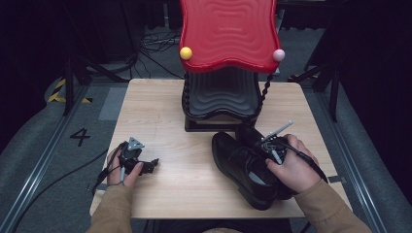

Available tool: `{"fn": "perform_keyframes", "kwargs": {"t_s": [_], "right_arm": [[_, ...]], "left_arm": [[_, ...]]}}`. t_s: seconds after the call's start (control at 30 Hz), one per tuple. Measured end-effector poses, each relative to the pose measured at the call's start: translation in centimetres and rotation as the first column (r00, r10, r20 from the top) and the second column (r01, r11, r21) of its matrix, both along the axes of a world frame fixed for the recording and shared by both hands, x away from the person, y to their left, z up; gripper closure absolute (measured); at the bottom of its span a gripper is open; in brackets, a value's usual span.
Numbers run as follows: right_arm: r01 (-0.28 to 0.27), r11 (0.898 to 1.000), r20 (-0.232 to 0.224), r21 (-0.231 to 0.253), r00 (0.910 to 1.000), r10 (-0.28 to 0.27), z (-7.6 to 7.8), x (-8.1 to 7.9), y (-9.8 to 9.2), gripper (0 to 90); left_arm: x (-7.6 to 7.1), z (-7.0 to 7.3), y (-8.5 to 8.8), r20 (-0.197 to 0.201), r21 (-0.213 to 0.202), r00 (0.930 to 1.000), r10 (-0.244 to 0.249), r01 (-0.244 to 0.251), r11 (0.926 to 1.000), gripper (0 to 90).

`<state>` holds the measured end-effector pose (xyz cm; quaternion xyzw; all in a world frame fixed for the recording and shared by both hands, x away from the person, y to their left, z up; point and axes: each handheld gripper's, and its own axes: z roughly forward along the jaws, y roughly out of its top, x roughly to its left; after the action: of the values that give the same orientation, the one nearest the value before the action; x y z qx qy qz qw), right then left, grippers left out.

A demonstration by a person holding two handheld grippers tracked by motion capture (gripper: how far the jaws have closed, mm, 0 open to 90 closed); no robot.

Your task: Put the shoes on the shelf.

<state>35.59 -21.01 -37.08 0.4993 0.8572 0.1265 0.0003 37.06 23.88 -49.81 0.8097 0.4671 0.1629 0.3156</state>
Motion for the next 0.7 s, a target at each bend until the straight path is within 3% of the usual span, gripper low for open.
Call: {"fn": "perform_keyframes", "kwargs": {"t_s": [0.17,0.33,0.47,0.5,0.7], "right_arm": [[-0.018,1.0,0.018,0.001,0.9997,0.018,2.0,-0.6,0.0,82.5],[-0.024,0.999,-0.008,0.036,0.9997,0.024,3.5,-0.8,-0.2,82.3],[-0.032,0.999,0.008,0.035,0.9995,0.032,4.7,-1.2,-0.1,82.3],[-0.031,0.999,0.019,0.034,0.9994,0.03,5.9,-1.4,-0.1,82.3],[-0.036,0.998,0.005,0.046,0.9993,0.036,8.1,-1.5,-0.3,82.1]], "left_arm": [[0.0,0.0,0.0,0.0,0.0,1.0,0.0,0.0,1.0,6.2],[0.0,0.0,0.0,0.0,0.0,1.0,-0.001,0.001,1.0,6.2],[0.0,0.0,0.0,0.0,0.0,1.0,0.0,0.0,1.0,6.2],[0.0,0.0,0.0,0.0,0.0,1.0,0.0,0.0,1.0,6.2],[0.0,0.0,0.0,0.0,0.0,1.0,0.0,0.0,1.0,6.2]]}}
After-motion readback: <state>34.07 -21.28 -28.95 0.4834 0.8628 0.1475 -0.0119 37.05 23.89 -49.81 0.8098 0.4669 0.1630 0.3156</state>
